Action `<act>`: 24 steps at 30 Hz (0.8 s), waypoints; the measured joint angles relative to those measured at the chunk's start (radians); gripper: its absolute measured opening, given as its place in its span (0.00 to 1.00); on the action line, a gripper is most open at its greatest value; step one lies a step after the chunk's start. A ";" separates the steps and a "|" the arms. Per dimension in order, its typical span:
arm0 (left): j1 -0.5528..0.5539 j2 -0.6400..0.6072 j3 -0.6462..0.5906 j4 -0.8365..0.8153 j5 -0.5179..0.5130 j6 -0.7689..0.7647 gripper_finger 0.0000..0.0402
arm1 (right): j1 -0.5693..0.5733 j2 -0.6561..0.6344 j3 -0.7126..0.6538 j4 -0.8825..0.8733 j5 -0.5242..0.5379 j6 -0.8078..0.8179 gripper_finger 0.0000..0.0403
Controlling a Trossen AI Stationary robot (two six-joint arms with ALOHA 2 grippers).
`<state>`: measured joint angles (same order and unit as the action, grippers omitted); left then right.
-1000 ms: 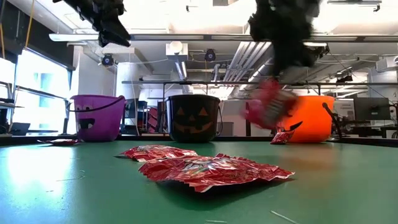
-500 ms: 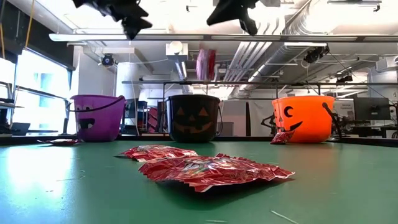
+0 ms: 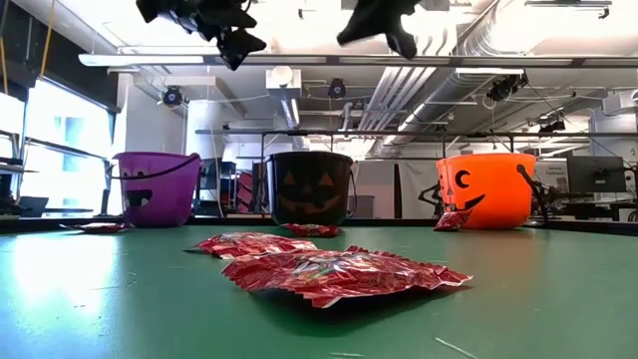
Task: Sort candy by brand, put in halloween buckets
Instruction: Put the red candy pack into the violet bucket
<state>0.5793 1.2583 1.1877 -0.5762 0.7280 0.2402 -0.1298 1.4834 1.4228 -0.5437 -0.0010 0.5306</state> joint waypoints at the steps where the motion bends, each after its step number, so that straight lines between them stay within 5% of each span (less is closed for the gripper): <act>1: 0.000 0.000 0.000 -0.006 0.000 0.004 0.47 | 0.008 0.005 -0.011 -0.015 0.000 0.000 0.03; 7: 0.003 -0.003 0.000 -0.003 -0.001 -0.007 0.35 | 0.053 0.077 -0.095 -0.013 0.005 0.003 0.21; 15: 0.002 -0.013 -0.059 0.072 0.000 -0.064 0.03 | 0.080 0.301 -0.117 0.061 0.063 -0.171 0.50; 24: 0.002 -0.103 -0.169 0.132 -0.006 -0.117 0.02 | 0.080 0.508 -0.117 0.240 0.178 -0.456 0.59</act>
<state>0.5816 1.1557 1.0188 -0.4443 0.7216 0.1231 -0.0494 1.9911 1.3060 -0.3035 0.1768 0.0750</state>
